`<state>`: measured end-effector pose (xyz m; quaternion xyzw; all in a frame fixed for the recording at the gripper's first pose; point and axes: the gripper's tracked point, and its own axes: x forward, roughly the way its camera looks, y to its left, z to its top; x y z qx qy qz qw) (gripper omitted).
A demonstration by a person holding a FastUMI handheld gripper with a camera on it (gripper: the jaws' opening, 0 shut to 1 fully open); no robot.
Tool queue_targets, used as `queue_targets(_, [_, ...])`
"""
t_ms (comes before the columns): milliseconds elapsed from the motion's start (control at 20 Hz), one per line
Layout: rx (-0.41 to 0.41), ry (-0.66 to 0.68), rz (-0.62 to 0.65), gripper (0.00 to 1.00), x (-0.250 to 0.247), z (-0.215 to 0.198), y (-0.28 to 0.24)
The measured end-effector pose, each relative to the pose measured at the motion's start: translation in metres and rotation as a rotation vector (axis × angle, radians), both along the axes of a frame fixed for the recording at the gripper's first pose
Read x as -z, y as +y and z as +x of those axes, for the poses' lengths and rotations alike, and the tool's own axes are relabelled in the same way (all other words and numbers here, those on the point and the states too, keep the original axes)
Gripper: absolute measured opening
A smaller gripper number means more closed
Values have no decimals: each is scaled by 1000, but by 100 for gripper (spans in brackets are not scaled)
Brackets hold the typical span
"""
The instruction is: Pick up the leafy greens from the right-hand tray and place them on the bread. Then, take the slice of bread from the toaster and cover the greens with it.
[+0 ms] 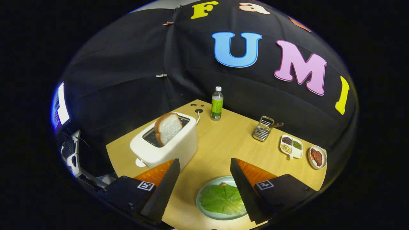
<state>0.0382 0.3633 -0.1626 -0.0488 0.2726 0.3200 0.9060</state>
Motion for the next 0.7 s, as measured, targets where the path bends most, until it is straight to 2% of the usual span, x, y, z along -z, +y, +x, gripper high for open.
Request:
queue_targets(300, [-98,-95,15,98,-43,1,58])
queue_targets(700, [-140,-78,-9,98,-33,9,121])
